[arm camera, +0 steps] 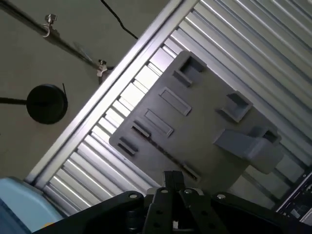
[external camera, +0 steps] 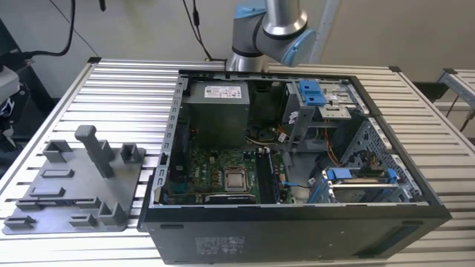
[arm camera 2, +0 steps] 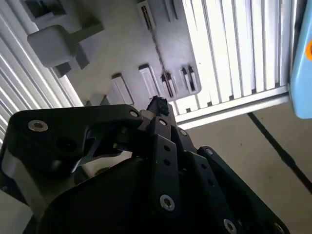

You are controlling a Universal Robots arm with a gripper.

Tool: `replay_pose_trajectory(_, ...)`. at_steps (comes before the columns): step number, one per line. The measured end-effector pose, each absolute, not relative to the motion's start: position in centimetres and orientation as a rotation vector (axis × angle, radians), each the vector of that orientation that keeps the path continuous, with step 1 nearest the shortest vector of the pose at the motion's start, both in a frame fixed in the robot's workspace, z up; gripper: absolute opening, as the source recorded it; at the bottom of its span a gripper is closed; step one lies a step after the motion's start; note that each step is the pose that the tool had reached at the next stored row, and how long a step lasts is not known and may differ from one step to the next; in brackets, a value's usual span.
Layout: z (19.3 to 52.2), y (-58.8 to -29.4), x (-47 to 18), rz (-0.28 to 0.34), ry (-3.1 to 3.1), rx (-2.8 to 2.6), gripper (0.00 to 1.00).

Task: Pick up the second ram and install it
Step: 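Pick up the second ram and move it above second insertion slot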

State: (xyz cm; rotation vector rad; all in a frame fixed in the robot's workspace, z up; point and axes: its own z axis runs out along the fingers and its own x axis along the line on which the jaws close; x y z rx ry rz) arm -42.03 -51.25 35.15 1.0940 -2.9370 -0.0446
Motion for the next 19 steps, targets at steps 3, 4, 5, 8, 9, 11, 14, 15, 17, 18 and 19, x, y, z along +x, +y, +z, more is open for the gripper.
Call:
replay_pose_trajectory(3, 35.15, -51.25, -42.03, -0.042, -2.908, 1.166, 0.11)
replay_pose_trajectory(4, 35.15, -51.25, -42.02, -0.042, -2.898, 1.189, 0.11)
replay_pose_trajectory(5, 35.15, -51.25, -42.02, -0.041, -2.888, 1.213, 0.11)
replay_pose_trajectory(8, 35.15, -51.25, -42.02, -0.039, -2.855, 1.287, 0.11)
replay_pose_trajectory(9, 35.15, -51.25, -42.02, -0.038, -2.844, 1.309, 0.11)
replay_pose_trajectory(11, 35.15, -51.25, -42.02, -0.036, -2.82, 1.358, 0.11)
replay_pose_trajectory(14, 35.15, -51.25, -42.02, -0.034, -2.785, 1.426, 0.11)
replay_pose_trajectory(15, 35.15, -51.25, -42.03, -0.033, -2.773, 1.449, 0.11)
replay_pose_trajectory(17, 35.15, -51.25, -42.02, -0.032, -2.747, 1.496, 0.11)
replay_pose_trajectory(18, 35.15, -51.25, -42.03, -0.031, -2.734, 1.519, 0.11)
replay_pose_trajectory(19, 35.15, -51.25, -42.02, -0.031, -2.721, 1.541, 0.11)
